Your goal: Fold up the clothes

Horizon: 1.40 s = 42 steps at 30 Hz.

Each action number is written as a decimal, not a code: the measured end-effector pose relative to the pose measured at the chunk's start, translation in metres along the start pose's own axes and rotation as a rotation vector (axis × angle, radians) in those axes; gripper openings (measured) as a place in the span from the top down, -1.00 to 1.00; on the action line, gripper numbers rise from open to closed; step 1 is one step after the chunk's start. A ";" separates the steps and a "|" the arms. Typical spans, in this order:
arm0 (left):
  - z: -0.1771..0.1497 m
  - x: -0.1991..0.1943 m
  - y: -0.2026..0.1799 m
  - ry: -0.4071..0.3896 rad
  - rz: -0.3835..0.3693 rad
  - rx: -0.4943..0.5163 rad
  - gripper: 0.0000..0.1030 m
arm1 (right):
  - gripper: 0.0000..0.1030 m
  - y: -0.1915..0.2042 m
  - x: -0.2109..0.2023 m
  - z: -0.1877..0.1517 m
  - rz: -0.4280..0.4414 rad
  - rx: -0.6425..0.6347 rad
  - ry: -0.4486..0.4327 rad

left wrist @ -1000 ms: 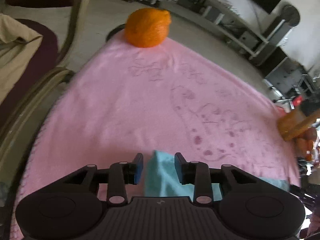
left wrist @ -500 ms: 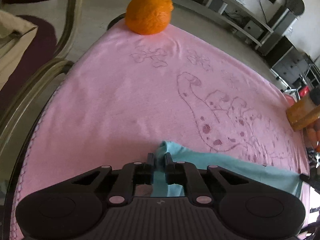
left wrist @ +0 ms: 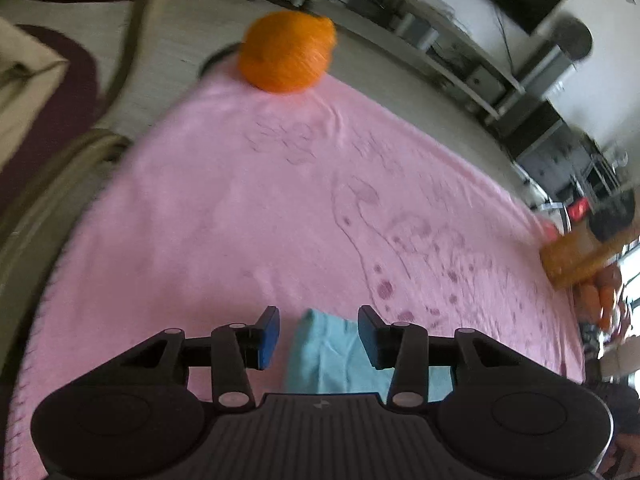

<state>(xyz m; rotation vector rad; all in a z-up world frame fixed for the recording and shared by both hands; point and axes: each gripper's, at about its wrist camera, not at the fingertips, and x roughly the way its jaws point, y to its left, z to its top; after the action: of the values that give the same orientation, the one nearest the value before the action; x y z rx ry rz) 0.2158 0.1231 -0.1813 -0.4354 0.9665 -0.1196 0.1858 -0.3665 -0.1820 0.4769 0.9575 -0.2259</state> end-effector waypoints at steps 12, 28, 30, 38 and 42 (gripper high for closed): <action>-0.008 -0.050 0.006 -0.155 0.398 0.024 0.80 | 0.91 -0.012 -0.017 0.003 -0.018 0.013 -0.006; -0.111 -0.061 -0.072 -0.031 -0.136 0.201 0.52 | 0.65 -0.020 -0.085 -0.091 0.418 0.259 0.103; -0.106 -0.045 -0.081 -0.043 -0.170 0.162 0.52 | 0.65 -0.002 -0.065 -0.083 0.441 0.250 0.113; -0.109 0.003 -0.097 0.037 -0.206 0.246 0.72 | 0.65 0.055 -0.002 -0.082 0.576 0.151 0.260; -0.103 -0.008 -0.078 0.035 -0.093 0.235 0.78 | 0.99 0.055 0.013 -0.078 0.505 0.070 0.277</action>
<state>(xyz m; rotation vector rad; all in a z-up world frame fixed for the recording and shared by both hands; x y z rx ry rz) 0.1350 0.0234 -0.1939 -0.2624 0.9540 -0.3225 0.1580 -0.2799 -0.2148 0.8117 1.0665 0.2710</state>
